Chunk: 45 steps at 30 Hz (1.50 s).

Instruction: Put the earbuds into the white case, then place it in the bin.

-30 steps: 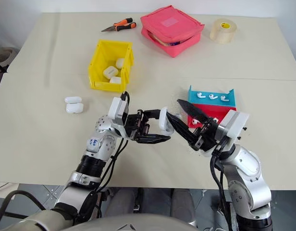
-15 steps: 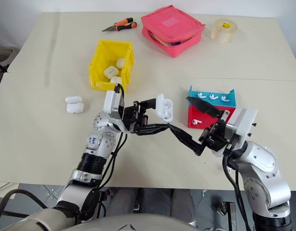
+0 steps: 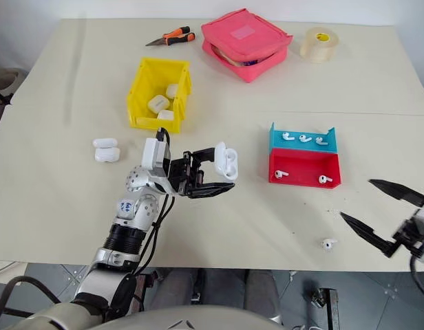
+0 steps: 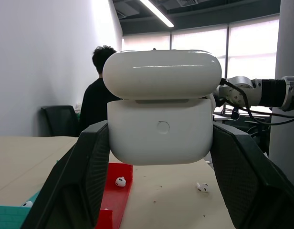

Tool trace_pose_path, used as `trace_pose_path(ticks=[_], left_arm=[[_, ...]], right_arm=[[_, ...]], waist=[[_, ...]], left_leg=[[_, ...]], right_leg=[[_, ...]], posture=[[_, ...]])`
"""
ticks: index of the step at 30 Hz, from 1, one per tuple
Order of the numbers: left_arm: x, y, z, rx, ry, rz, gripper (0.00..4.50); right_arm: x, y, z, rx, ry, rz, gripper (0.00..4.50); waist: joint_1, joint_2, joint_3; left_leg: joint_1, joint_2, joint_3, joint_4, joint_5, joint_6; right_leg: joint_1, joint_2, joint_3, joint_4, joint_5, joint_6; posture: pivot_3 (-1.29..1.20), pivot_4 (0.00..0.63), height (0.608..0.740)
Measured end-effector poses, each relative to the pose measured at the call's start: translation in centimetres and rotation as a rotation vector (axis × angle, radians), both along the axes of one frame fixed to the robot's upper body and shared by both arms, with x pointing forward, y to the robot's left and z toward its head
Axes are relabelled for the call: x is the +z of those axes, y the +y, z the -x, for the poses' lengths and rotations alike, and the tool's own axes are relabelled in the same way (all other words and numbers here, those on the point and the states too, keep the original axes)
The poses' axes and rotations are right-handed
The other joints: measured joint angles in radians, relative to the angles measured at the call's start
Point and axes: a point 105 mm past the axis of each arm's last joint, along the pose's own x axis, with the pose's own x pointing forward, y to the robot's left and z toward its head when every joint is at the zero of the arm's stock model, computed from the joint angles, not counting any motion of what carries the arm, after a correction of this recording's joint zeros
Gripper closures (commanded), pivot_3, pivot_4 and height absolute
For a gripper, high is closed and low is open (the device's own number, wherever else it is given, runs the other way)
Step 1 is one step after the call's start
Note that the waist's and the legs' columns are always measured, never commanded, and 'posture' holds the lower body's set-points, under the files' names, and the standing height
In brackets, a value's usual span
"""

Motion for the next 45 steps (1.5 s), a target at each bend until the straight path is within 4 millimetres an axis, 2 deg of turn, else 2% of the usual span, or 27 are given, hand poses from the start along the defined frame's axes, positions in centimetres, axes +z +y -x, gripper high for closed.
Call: trace_pose_path(ticks=[4, 7, 14, 20, 23, 30, 39, 42, 45], left_arm=[[-0.2, 0.0, 0.1, 0.000, 0.004, -0.001, 1.71], [-0.5, 0.0, 0.3, 0.003, 0.004, 0.000, 1.71], [-0.6, 0.3, 0.8, 0.027, -0.008, 0.005, 1.71], [-0.9, 0.0, 1.1, 0.033, -0.004, 0.003, 1.71], [-0.9, -0.2, 1.4, 0.027, -0.008, 0.005, 1.71], [-0.6, -0.7, 2.1, 0.020, -0.022, 0.011, 1.71], [-0.7, -0.8, 2.6, 0.023, -0.012, 0.011, 1.71], [-0.7, -0.8, 2.5, 0.028, -0.007, 0.009, 1.71], [-0.7, -0.8, 2.4, 0.034, -0.005, 0.009, 1.71]], right_arm=[[-0.7, -1.3, 0.2, -0.004, 0.063, 0.067, 0.05], [0.2, -1.2, -1.1, 0.028, 0.107, 0.140, 0.05], [1.5, 1.0, -4.7, 0.121, 0.291, 0.274, 0.05], [2.7, 3.7, -8.0, 0.198, 0.367, 0.372, 0.05], [1.9, 4.6, -9.1, 0.240, 0.413, 0.439, 0.05], [0.5, 4.0, -11.2, 0.228, 0.467, 0.559, 0.05], [-1.0, 3.9, -12.6, 0.248, 0.499, 0.610, 0.05], [-1.0, 3.7, -12.9, 0.249, 0.495, 0.627, 0.62], [-0.9, 3.6, -13.3, 0.247, 0.486, 0.632, 1.70]], waist=[[-0.002, 0.000, 0.000], [-0.004, 0.000, 0.000], [0.000, 0.001, 0.000], [0.001, 0.001, 0.000], [0.001, 0.002, 0.000], [-0.001, 0.002, 0.000], [-0.002, 0.002, 0.000], [-0.002, 0.002, -0.001], [-0.001, 0.002, -0.001]], left_leg=[[0.001, 0.001, 0.001, 0.000, 0.000, 0.000], [0.002, 0.002, -0.002, 0.000, 0.000, 0.000], [0.001, 0.001, -0.008, 0.001, 0.000, 0.000], [-0.001, 0.001, -0.011, 0.001, 0.000, 0.000], [-0.002, 0.000, -0.012, 0.001, 0.000, -0.001], [-0.006, 0.000, -0.011, 0.001, 0.000, -0.001], [-0.006, 0.000, -0.011, 0.002, 0.000, -0.001], [-0.006, -0.001, -0.010, 0.002, 0.000, -0.001], [-0.006, 0.000, -0.011, 0.002, 0.000, -0.001]], right_leg=[[0.000, 0.000, 0.001, 0.000, 0.000, 0.000], [0.000, 0.000, 0.002, -0.001, 0.000, 0.001], [0.001, -0.001, 0.000, -0.003, 0.001, 0.001], [0.000, -0.001, -0.003, -0.008, 0.001, 0.001], [0.000, -0.002, -0.003, -0.009, 0.001, 0.001], [-0.005, -0.003, -0.003, -0.004, 0.001, 0.002], [-0.005, -0.002, -0.003, -0.003, 0.001, 0.002], [-0.005, -0.003, -0.003, -0.003, 0.001, 0.002], [-0.005, -0.002, -0.003, -0.003, 0.001, 0.002]], posture=[[0.00, 0.150, 0.740], [0.00, 0.150, 0.740], [0.00, 0.150, 0.740], [0.00, 0.150, 0.740], [0.00, 0.150, 0.740], [0.00, 0.150, 0.740], [0.00, 0.150, 0.740], [0.00, 0.150, 0.740], [0.00, 0.150, 0.740]])
